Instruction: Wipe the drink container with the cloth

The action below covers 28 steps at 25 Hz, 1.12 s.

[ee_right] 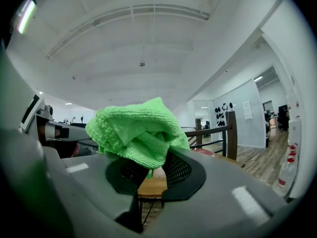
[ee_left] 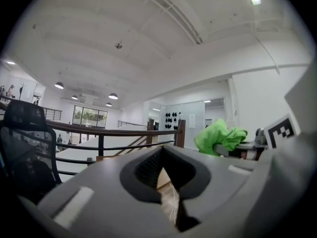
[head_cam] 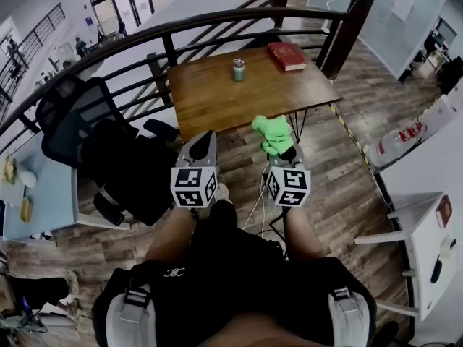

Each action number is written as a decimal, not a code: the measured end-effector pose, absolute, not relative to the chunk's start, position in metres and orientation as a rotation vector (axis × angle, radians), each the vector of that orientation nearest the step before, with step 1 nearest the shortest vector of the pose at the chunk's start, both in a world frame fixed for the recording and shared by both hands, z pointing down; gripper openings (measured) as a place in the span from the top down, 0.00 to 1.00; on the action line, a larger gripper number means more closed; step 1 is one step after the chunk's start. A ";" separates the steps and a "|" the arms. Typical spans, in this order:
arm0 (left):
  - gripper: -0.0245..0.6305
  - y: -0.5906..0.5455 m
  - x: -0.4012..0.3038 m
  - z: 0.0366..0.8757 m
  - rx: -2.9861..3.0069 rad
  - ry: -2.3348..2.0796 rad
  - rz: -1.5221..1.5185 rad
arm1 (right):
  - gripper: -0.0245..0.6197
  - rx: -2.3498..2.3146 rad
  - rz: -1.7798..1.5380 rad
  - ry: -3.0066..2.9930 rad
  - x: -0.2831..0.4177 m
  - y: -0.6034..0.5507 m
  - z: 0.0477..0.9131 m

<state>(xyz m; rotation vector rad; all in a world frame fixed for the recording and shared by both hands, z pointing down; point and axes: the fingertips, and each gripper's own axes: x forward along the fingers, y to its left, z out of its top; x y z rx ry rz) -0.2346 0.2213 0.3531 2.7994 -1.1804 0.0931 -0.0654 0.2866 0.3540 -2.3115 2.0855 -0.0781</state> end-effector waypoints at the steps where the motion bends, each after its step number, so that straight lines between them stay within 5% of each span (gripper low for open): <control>1: 0.88 0.215 -0.231 0.352 2.801 -1.179 0.093 | 0.87 -2.306 -0.075 2.087 -0.062 0.281 0.353; 28: 0.88 -0.071 -0.110 0.379 2.808 -1.124 0.124 | 0.87 -2.359 -0.103 2.083 0.048 0.005 0.376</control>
